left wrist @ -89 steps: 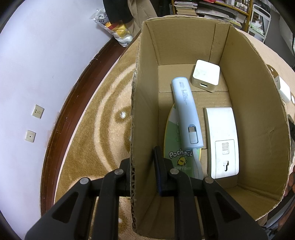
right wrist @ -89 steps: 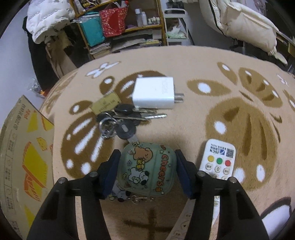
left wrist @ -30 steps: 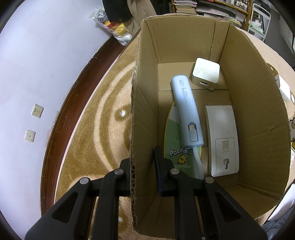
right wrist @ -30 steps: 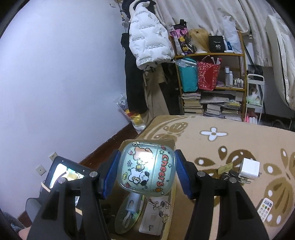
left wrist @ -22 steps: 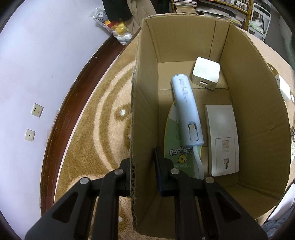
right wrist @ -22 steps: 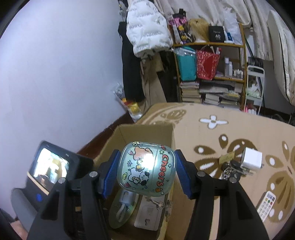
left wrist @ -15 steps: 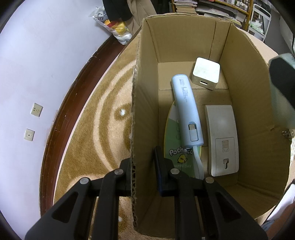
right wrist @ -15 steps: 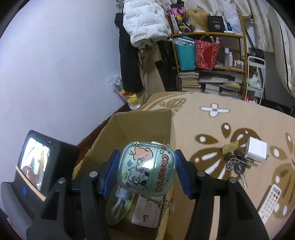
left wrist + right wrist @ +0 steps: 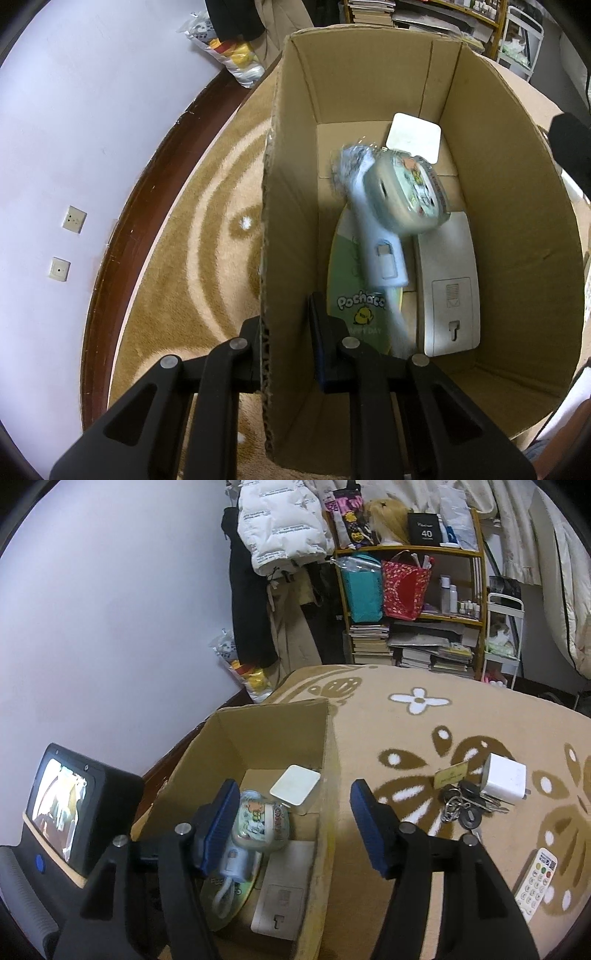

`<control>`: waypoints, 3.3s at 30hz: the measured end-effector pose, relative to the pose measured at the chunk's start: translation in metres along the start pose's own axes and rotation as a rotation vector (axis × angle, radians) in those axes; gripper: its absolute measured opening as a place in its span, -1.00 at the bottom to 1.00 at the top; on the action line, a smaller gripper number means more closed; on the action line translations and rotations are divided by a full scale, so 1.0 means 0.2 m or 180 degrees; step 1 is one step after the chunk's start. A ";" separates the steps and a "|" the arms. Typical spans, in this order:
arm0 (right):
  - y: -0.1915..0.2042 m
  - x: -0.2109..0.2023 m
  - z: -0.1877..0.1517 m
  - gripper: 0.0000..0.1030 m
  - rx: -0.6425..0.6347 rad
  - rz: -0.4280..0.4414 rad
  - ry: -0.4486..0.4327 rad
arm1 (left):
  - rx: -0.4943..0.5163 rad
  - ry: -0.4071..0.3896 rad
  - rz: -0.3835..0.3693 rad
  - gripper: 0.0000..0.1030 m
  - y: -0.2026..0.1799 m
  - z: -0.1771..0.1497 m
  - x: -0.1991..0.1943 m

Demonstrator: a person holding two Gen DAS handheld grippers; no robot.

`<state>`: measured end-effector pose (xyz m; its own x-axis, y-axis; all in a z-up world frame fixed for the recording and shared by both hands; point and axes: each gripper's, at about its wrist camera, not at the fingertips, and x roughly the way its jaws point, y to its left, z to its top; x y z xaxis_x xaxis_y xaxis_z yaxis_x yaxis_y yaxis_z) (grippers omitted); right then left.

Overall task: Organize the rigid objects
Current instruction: 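Carry the green case over the box and release it inside, then reach the right gripper to the white TV remote and grasp it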

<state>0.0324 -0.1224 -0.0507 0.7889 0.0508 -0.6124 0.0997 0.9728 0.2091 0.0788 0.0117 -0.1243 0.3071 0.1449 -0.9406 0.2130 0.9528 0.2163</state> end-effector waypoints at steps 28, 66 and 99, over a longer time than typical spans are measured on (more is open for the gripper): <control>-0.47 -0.08 -0.09 0.98 0.0545 -0.1115 0.0145 | 0.0000 0.0028 0.0007 -0.66 -0.01 0.02 0.00; -1.06 -0.09 -0.42 0.99 0.2004 -0.1730 0.0826 | -0.0021 0.0033 0.0026 -0.65 -0.01 0.02 0.01; -0.68 0.01 -0.21 -0.16 0.1094 -0.1151 0.0588 | -0.0016 0.0033 0.0032 -0.65 -0.02 0.02 0.00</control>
<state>-0.0042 -0.2452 -0.1118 0.5505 -0.2050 -0.8093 0.5629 0.8070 0.1785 0.0810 0.0062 -0.1239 0.2995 0.1572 -0.9411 0.2051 0.9527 0.2244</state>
